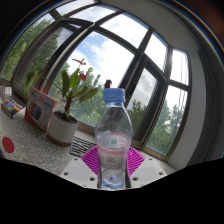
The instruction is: Pour water
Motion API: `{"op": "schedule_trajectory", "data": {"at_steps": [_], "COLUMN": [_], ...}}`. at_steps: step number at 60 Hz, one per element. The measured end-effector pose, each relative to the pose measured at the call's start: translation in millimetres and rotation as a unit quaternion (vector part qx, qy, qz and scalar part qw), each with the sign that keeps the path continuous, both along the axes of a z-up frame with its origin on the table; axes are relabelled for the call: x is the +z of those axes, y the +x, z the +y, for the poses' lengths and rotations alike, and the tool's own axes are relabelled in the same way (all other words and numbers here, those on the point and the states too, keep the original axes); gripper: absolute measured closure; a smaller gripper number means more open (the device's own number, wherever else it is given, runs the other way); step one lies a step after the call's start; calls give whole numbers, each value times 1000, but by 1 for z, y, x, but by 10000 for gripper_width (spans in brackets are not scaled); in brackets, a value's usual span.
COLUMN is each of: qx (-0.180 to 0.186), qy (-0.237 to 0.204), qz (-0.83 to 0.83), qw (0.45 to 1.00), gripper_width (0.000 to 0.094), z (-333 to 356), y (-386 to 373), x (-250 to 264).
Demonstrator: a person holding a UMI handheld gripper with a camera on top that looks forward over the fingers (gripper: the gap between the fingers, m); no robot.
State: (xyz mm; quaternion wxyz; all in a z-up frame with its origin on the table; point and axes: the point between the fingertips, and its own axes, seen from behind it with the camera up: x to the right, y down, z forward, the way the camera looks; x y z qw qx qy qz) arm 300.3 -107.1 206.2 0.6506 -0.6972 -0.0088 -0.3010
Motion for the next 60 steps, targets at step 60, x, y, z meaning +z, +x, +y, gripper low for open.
{"op": "schedule_trajectory", "data": {"at_steps": [60], "qx": [114], "qy": [-53], "qz": [-806], "qw": [578], "gripper_width": [621], "z": [98], "y": [-430], "x": [64]}}
